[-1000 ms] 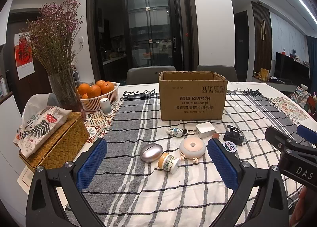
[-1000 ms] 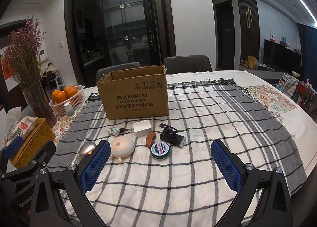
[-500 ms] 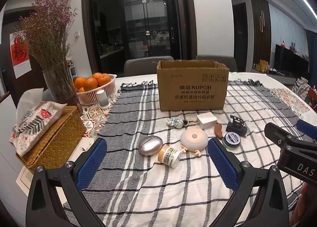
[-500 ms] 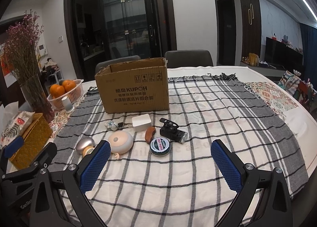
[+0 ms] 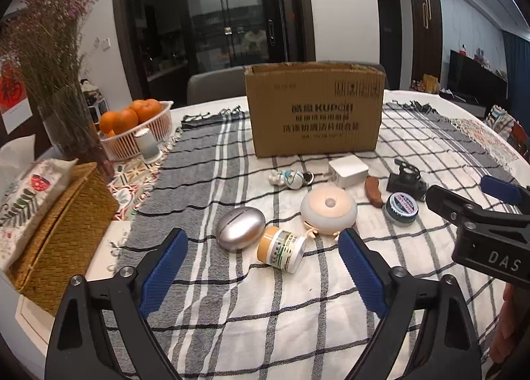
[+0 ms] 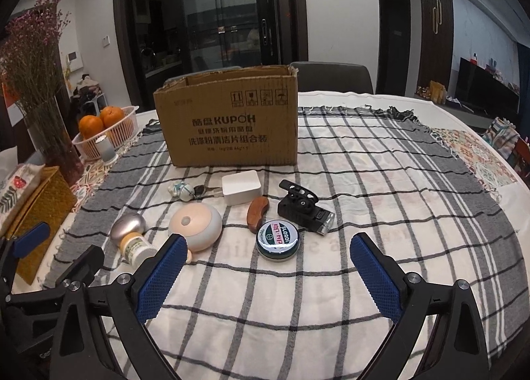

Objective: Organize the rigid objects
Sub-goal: 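Grasp the orange-lidded jar with the left tool while the right tool grasps the green round tin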

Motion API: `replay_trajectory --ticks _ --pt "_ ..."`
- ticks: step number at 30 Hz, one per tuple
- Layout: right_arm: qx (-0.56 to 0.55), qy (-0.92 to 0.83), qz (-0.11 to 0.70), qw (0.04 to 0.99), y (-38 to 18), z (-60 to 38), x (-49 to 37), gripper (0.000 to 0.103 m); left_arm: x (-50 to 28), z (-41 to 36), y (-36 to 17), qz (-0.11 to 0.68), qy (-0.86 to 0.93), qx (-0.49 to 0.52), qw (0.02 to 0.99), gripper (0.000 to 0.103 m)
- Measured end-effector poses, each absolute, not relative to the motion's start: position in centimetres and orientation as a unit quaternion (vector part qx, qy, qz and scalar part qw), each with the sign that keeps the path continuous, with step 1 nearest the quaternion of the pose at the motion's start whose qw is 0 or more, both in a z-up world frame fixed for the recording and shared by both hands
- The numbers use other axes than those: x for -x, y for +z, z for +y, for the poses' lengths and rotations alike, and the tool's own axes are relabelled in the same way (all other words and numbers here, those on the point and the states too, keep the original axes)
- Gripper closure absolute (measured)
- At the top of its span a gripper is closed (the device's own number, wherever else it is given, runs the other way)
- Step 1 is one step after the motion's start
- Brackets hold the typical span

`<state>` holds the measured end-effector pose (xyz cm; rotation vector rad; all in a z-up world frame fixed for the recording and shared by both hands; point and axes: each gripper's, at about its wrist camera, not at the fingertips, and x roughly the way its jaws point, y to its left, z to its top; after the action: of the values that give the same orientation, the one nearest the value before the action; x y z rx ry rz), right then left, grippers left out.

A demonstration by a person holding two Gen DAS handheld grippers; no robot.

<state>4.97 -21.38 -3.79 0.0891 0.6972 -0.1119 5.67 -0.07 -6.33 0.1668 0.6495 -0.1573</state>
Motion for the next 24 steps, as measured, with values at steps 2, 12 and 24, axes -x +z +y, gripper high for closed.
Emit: replay_trajectory --ticks 2,12,24 --pt "-0.041 -0.054 0.348 0.935 -4.4 -21.3 -5.6 0.007 -6.2 -0.2 -6.9 0.325 -0.081 -0.087 0.938 0.016" --pt "-0.044 -0.052 0.380 0.922 -7.1 -21.7 -8.6 0.017 -9.8 -0.9 -10.1 0.380 -0.109 -0.084 0.915 0.038" --pt "-0.064 -0.063 0.414 0.906 -9.7 -22.8 -11.1 0.027 -11.6 -1.1 -11.8 0.412 -0.113 -0.077 0.901 0.052"
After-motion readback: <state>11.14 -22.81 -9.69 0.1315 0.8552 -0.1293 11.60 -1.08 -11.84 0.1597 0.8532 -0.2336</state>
